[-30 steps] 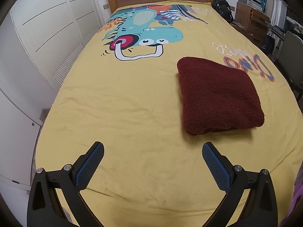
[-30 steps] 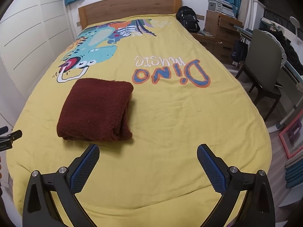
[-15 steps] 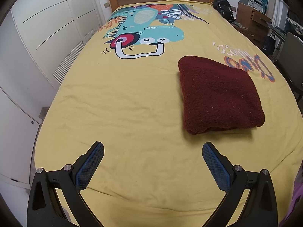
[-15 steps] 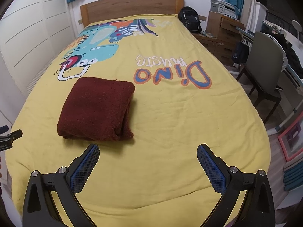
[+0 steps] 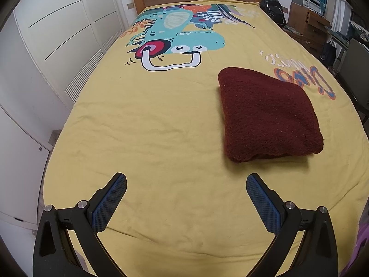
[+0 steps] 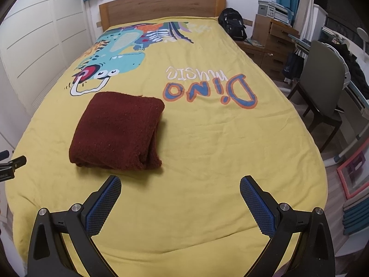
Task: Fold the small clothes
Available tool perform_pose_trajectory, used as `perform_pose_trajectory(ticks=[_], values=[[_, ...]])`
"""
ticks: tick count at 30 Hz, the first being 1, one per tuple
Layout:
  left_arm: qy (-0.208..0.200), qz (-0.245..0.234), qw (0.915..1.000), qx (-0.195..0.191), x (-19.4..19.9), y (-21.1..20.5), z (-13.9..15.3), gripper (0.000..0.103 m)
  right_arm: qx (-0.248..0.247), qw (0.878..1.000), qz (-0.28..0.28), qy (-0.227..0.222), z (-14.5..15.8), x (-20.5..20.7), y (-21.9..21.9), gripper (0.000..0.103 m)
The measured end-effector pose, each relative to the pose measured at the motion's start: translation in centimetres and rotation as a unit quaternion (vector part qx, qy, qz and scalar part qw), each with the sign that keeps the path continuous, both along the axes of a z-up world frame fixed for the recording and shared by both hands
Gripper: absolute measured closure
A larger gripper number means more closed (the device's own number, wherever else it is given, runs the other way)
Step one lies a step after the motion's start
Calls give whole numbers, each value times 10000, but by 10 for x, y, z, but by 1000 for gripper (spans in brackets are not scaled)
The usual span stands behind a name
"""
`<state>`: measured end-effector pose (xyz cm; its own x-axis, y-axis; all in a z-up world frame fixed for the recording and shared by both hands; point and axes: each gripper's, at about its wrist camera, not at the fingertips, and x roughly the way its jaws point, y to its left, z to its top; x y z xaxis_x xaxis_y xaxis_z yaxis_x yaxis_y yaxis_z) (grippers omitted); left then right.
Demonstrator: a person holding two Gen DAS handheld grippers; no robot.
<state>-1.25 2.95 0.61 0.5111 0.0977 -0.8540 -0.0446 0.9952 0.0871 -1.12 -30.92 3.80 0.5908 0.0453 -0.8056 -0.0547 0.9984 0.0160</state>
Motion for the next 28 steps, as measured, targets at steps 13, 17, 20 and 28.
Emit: perform_pose_trajectory(ticks=[13, 17, 20, 28], values=[[20, 10, 10000, -4, -2, 2, -1, 1, -27, 10000, -5, 47, -3, -1, -3, 0], [26, 2, 10000, 0, -3, 1, -1, 1, -33, 10000, 6, 88, -5, -1, -2, 0], [31, -22, 10000, 5, -4, 1, -1, 1, -36, 9999, 10, 123, -6, 0, -3, 0], [48, -85, 10000, 24, -2, -1, -2, 1, -27, 9999, -8, 157, -8, -1, -6, 0]])
